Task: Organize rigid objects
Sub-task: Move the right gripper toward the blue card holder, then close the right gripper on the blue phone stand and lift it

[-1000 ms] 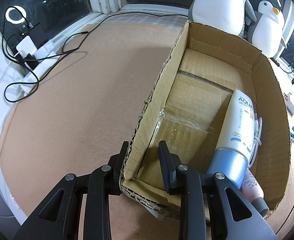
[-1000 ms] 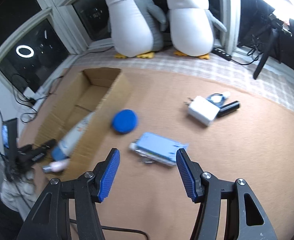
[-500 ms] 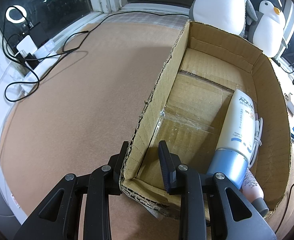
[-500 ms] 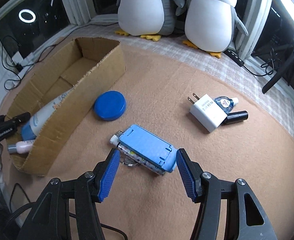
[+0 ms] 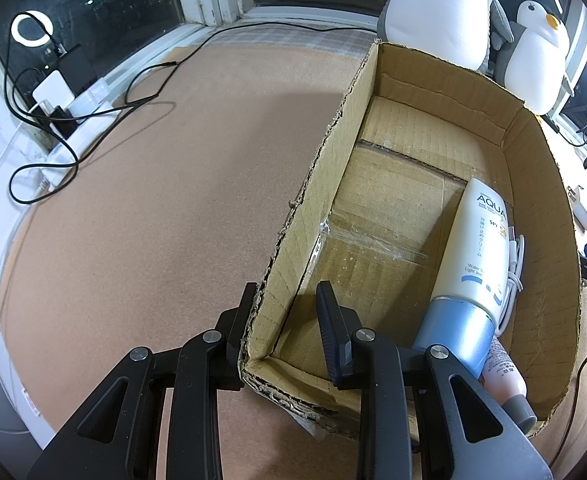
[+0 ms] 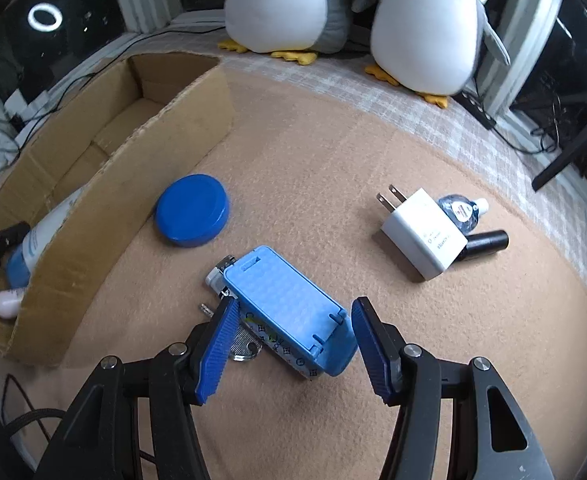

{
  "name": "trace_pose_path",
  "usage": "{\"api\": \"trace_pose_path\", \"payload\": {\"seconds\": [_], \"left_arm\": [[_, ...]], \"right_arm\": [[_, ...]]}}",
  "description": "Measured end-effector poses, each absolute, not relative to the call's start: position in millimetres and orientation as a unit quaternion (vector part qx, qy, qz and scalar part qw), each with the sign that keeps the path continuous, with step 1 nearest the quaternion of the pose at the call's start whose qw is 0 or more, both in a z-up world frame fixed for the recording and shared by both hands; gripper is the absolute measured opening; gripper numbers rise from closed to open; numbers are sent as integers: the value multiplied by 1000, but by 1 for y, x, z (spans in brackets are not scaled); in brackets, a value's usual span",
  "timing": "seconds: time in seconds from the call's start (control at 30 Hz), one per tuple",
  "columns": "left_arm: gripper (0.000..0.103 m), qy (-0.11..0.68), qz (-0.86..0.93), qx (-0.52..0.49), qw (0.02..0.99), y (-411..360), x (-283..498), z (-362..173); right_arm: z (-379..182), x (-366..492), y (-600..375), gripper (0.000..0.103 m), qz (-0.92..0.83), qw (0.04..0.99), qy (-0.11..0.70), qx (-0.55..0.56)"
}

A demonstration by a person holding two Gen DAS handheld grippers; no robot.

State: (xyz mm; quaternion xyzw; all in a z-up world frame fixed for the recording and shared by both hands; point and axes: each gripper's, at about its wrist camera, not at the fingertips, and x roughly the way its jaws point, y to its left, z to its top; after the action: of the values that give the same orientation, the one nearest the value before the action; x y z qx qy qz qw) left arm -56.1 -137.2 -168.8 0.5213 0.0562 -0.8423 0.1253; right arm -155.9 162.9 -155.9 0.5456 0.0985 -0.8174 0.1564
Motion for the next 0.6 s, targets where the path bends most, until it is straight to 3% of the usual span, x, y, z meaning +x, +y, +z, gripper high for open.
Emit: {"api": "trace_pose_path", "payload": {"seconds": [0.6], "left_arm": [[27,55,-842,522,126,-136,-56,-169]], "right_arm": [[-155,-161,218,38,-811,120,-53,570]]}}
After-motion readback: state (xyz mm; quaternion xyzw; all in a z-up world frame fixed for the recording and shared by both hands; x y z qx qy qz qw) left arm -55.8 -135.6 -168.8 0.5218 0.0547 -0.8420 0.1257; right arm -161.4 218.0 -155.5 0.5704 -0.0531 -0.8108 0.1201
